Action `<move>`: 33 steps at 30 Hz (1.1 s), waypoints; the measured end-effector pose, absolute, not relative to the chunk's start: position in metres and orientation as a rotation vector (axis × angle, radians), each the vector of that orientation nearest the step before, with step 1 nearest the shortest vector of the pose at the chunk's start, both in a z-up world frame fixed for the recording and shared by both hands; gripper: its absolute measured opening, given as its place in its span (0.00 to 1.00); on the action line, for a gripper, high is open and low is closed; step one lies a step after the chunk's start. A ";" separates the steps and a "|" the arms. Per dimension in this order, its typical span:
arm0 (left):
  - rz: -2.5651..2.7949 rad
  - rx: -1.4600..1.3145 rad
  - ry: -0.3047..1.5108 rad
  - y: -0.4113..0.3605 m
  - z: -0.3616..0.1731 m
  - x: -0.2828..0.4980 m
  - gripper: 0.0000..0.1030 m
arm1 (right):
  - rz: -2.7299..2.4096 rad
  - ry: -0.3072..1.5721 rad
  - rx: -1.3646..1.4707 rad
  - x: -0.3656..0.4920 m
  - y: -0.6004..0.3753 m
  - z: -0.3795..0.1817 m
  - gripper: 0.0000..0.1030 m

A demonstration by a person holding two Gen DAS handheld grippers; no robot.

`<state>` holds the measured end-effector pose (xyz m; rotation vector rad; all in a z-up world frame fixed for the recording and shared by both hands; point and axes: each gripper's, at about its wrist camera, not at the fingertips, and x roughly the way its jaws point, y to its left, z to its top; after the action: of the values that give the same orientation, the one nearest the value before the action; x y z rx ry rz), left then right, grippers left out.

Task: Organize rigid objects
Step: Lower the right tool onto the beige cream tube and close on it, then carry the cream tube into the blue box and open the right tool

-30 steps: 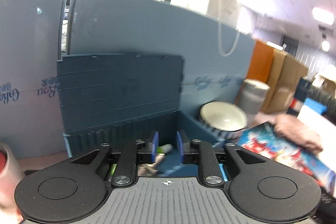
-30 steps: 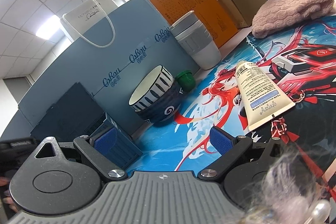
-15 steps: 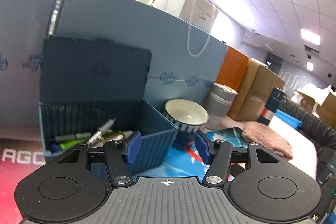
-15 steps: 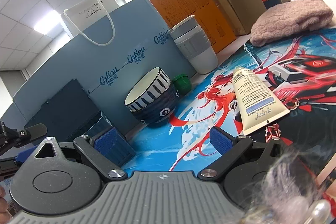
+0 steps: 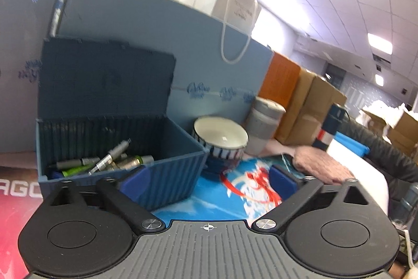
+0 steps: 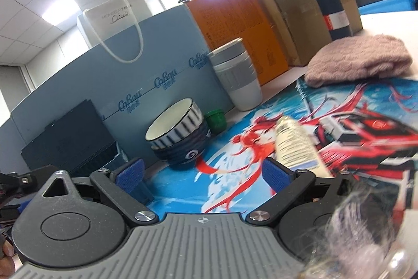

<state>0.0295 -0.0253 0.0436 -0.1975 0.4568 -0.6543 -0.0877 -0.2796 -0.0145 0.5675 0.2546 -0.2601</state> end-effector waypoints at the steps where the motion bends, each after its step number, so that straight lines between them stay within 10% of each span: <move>1: -0.648 -0.189 0.448 -0.027 0.045 0.028 0.98 | -0.267 0.251 0.563 -0.090 -0.283 -0.013 0.99; 20: -0.737 -0.200 0.515 -0.033 0.044 0.036 1.00 | -0.385 0.521 0.587 -0.044 -0.373 -0.008 0.99; 33: -0.672 -0.242 0.496 -0.003 0.049 0.051 1.00 | -0.494 0.738 0.413 0.023 -0.375 -0.034 0.39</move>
<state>0.0515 -0.0027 0.0493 -0.2424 0.4956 -0.6721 0.0230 -0.3749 -0.0342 0.4128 0.7377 -0.4940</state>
